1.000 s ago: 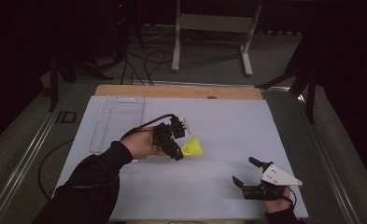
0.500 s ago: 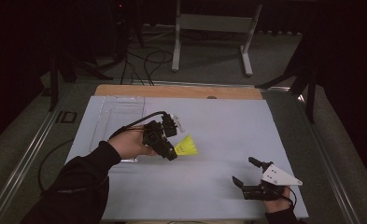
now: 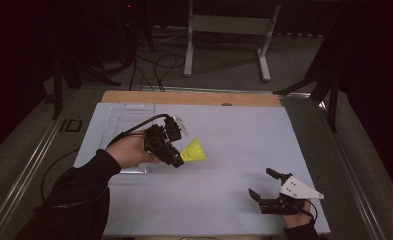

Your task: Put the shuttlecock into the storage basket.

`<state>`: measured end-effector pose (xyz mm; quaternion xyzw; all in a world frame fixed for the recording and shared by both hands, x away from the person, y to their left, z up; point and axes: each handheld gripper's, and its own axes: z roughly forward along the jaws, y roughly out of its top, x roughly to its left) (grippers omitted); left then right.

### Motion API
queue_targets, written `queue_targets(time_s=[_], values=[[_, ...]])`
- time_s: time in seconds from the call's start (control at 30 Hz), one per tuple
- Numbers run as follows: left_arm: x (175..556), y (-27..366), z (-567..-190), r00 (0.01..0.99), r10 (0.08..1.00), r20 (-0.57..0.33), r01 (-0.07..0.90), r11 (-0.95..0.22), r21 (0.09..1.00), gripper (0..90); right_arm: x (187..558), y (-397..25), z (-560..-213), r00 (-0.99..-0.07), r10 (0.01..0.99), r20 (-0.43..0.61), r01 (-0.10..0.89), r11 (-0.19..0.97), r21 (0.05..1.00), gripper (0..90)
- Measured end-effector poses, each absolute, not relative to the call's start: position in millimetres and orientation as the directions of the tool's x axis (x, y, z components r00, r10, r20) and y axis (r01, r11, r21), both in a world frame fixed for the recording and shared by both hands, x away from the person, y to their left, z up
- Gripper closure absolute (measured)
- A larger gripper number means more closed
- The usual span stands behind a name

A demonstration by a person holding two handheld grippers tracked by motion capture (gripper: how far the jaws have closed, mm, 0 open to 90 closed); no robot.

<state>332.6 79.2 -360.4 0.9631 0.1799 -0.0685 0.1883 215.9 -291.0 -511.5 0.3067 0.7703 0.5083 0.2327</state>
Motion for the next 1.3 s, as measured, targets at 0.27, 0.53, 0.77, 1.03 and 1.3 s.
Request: queue_targets(time_s=[0.27, 0.53, 0.77, 1.03, 1.3], values=[[335.3, 93.9, -356.5, 0.914, 0.357, -0.192, 0.403, -0.848, 0.345, 65.5, 215.6, -291.0, -511.4, -0.704, 0.709, -0.048, 0.236, 0.296, 0.925, 9.0], [338.8, 112.6, -354.6, 0.898, 0.393, -0.196, 0.439, -0.828, 0.35, 65.5, 215.7, -290.0, -511.7, -0.703, 0.709, -0.048, 0.239, 0.3, 0.923, 9.0], [341.8, 138.0, -354.4, 0.872, 0.45, -0.195, 0.49, -0.799, 0.349, 65.5, 215.9, -290.0, -512.0, -0.705, 0.707, -0.051, 0.238, 0.304, 0.922, 9.0], [341.7, 171.6, -357.1, 0.83, 0.528, -0.179, 0.555, -0.753, 0.353, 65.5, 216.1, -289.5, -512.5, -0.704, 0.709, -0.049, 0.243, 0.305, 0.921, 9.0], [341.1, 202.9, -362.1, 0.782, 0.601, -0.164, 0.617, -0.711, 0.338, 65.5, 217.1, -288.7, -513.6, -0.706, 0.706, -0.051, 0.245, 0.311, 0.918, 9.0]])
